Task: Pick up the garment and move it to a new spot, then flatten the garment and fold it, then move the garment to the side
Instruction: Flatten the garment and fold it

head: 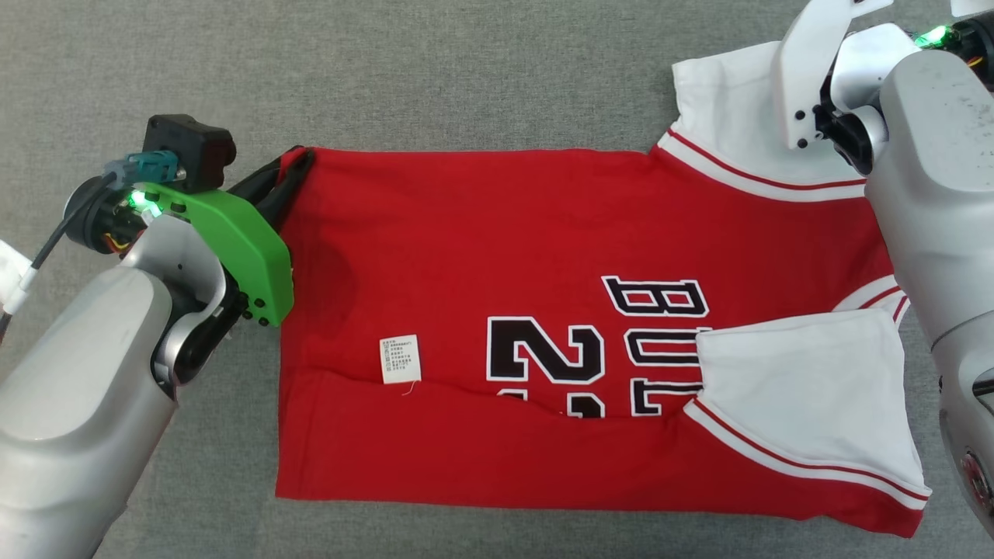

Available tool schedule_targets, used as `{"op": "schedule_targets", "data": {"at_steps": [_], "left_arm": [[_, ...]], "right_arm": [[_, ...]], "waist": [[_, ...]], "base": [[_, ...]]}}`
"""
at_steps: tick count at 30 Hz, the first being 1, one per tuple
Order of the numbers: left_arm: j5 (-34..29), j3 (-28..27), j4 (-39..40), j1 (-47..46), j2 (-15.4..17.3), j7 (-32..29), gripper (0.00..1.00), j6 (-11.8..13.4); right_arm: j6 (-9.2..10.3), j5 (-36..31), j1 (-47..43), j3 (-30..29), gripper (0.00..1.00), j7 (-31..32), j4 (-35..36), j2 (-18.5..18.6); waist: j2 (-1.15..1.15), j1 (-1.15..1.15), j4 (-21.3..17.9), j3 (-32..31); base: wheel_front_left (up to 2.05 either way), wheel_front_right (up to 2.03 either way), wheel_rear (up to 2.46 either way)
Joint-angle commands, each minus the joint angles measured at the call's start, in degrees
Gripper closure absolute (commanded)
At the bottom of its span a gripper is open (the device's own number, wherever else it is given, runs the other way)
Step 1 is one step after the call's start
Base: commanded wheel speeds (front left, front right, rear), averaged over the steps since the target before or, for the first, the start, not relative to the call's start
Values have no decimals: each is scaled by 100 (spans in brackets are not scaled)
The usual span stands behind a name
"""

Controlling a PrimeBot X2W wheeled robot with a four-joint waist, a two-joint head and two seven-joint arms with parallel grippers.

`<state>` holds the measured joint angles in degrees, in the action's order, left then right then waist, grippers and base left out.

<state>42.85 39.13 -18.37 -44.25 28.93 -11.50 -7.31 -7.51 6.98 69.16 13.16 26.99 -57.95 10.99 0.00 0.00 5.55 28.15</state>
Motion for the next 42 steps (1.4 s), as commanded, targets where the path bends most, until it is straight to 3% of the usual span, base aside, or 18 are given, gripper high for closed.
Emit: {"op": "schedule_targets", "data": {"at_steps": [1, 10, 20, 30, 36, 42], "left_arm": [[56, 8, -19, -131, 42, 50, 100, -13], [122, -35, -136, -64, 136, 294, 100, -16], [400, -251, -13, 464, 278, 639, 100, 87], [804, -474, 795, 1733, 548, 987, 100, 489], [1196, -723, 1079, 2617, 631, 1276, 100, 815], [1390, -807, 1225, 3224, 531, 1534, 100, 984]], "right_arm": [[5, -18, -133, 92, 100, -21, -144, -6], [5, 405, -73, 241, 100, -790, 40, -58], [5, 1174, -721, 636, 100, -1626, 714, 149], [5, 2050, -2351, 879, 100, -2138, 2140, 625], [5, 2264, -3608, 514, 100, -2186, 3169, 757], [5, 2059, -4852, -62, 100, -1944, 4298, 566]], "waist": [[0, 0, -62, -46], [0, 0, -268, -225], [0, 0, -516, -694], [0, 0, -683, -1380], [0, 0, -756, -1653], [0, 0, -815, -1731]], "base": [[0, 0, 0], [0, 0, 0], [0, 0, 0], [0, 0, 0], [0, 0, 0], [0, 0, 0]]}}
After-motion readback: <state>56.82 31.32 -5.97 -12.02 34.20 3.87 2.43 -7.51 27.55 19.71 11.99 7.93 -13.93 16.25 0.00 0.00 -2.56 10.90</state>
